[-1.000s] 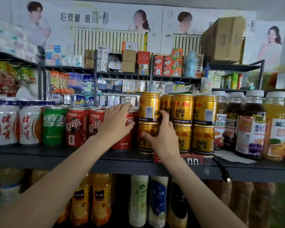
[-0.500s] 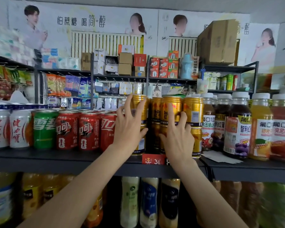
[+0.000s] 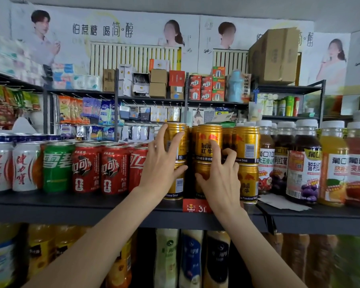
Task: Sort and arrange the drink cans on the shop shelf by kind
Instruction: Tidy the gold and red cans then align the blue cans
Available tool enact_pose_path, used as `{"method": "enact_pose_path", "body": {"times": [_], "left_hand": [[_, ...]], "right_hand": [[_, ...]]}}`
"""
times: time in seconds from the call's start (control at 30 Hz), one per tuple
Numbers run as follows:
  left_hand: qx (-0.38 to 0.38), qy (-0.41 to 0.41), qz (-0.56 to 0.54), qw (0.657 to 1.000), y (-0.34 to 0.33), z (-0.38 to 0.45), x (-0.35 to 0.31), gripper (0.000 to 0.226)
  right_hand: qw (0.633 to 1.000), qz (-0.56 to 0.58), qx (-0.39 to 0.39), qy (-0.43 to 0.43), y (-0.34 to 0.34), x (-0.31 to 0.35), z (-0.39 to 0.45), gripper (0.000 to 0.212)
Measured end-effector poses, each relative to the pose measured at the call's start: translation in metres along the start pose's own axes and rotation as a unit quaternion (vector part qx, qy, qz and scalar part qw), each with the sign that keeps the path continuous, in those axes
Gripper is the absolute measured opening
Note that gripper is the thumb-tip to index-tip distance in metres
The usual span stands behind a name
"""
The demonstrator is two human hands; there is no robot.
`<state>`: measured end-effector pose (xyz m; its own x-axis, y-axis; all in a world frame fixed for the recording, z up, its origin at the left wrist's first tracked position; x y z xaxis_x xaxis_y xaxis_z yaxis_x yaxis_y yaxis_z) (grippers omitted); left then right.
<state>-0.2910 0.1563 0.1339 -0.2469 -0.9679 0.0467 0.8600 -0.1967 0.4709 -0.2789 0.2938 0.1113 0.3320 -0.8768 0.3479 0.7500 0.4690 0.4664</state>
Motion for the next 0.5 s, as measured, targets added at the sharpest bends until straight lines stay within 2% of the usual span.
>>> {"method": "enact_pose_path", "body": {"times": [0.33,0.43,0.5], "left_hand": [[0.009,0.002,0.005,1.0,0.0,-0.001,0.003,0.076],[-0.012,-0.002,0.021,1.0,0.007,0.001,0.0,0.077],[-0.032,-0.037,0.037,0.998,0.016,0.006,-0.01,0.085]], "right_hand": [[1.0,0.018,0.003,0.018,-0.003,0.019,-0.002,0.074],[0.997,0.03,-0.072,0.026,0.028,0.001,0.002,0.07],[0.993,0.033,-0.116,-0.005,0.051,-0.025,0.01,0.072]]}}
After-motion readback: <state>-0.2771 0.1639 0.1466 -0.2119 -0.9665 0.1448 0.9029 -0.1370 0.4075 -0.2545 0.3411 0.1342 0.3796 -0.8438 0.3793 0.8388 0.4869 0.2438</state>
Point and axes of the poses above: each hand's wrist, its own z-axis towards the middle knuckle, its own y-axis out of the back of the hand, x = y × z, the point moved 6 cm from there along z, towards the middle knuckle, and after that the axes turned 5 degrees about z, right-handed, at the moved point
